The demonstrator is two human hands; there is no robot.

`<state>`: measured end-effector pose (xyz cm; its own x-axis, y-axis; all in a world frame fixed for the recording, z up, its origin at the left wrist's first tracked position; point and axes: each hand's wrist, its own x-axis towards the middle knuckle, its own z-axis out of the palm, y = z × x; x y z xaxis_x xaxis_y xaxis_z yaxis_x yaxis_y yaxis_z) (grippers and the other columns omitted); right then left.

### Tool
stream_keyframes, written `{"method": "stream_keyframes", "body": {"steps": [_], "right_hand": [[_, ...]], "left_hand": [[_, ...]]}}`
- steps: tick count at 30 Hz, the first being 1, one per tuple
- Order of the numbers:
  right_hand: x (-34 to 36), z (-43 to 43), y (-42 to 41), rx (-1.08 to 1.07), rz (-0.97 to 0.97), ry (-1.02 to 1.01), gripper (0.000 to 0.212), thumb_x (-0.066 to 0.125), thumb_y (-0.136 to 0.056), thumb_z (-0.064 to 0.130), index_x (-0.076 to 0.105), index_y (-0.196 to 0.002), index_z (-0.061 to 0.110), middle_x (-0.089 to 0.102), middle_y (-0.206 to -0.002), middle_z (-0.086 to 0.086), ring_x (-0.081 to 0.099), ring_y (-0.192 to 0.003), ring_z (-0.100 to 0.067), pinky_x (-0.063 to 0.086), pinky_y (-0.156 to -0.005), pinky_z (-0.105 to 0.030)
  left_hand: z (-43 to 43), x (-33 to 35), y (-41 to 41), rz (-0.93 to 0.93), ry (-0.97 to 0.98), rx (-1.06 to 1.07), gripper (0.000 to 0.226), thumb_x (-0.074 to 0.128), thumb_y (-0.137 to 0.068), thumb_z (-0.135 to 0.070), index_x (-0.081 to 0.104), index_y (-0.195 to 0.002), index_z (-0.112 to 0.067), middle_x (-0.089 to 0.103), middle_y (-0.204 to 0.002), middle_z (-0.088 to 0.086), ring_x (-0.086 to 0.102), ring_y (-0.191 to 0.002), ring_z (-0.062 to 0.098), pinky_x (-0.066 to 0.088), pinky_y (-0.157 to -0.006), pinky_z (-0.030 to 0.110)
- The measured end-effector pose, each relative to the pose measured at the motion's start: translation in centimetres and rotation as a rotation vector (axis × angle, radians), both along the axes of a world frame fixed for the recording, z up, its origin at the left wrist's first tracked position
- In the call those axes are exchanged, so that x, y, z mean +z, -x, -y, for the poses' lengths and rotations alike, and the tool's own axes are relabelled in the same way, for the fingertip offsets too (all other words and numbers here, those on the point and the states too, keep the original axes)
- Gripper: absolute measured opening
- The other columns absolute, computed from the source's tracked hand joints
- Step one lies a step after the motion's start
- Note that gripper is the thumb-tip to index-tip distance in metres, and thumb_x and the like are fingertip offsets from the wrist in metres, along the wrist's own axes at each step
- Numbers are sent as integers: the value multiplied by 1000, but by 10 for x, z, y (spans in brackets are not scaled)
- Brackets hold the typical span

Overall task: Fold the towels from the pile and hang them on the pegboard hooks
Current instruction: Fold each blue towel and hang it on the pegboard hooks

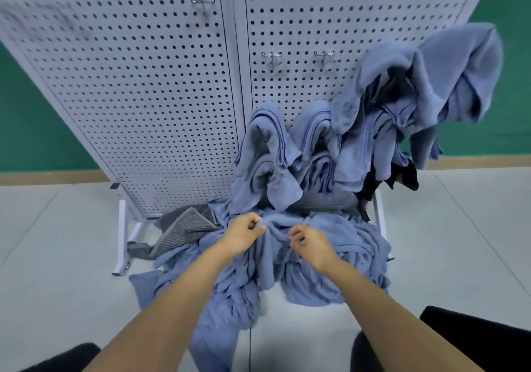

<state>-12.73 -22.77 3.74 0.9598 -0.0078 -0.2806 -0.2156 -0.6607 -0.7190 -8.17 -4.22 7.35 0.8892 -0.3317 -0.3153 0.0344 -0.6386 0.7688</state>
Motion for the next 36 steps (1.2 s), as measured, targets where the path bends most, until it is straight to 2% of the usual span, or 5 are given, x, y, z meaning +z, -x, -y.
{"method": "stream_keyframes", "body": {"steps": [9, 16, 25, 30, 36], "right_hand": [[147, -14, 22, 53, 187, -175, 37, 64, -89, 14, 54, -124, 13, 61, -111, -4, 61, -99, -20, 49, -83, -28], [228, -14, 27, 143, 366, -106, 14, 60, -89, 10, 54, -79, 1, 46, -68, -3, 37, -60, -13, 33, -57, -25], [246, -12, 26, 96, 382, -291, 9, 57, -92, 13, 62, -86, 18, 59, -78, 3, 50, -69, -7, 40, -68, -20], [238, -5, 13, -142, 568, -252, 9, 67, -85, 9, 71, -89, 16, 45, -64, 4, 40, -59, -10, 38, -62, -22], [220, -10, 12, -254, 242, -441, 27, 57, -95, 31, 52, -89, 6, 61, -70, -6, 56, -53, -12, 50, -51, -21]], "left_hand": [[-2, 143, 34, 44, 332, 101, 15, 47, -100, -24, 56, -93, -14, 61, -97, 6, 55, -87, 20, 43, -76, 34], [-14, 216, 46, 132, 461, 47, 14, 53, -97, -24, 62, -94, -14, 65, -90, 3, 61, -77, 11, 49, -69, 22], [-44, 193, 43, -71, 93, -128, 44, 74, -79, -36, 68, -98, 4, 72, -97, 9, 68, -89, 20, 51, -83, 30], [-38, 186, 53, -142, 130, -254, 20, 68, -87, -23, 63, -99, -8, 71, -101, 9, 67, -91, 20, 51, -84, 38], [-27, 196, 49, -166, 757, -66, 25, 50, -96, -10, 60, -118, -5, 67, -113, 13, 62, -104, 22, 49, -91, 35]]}}
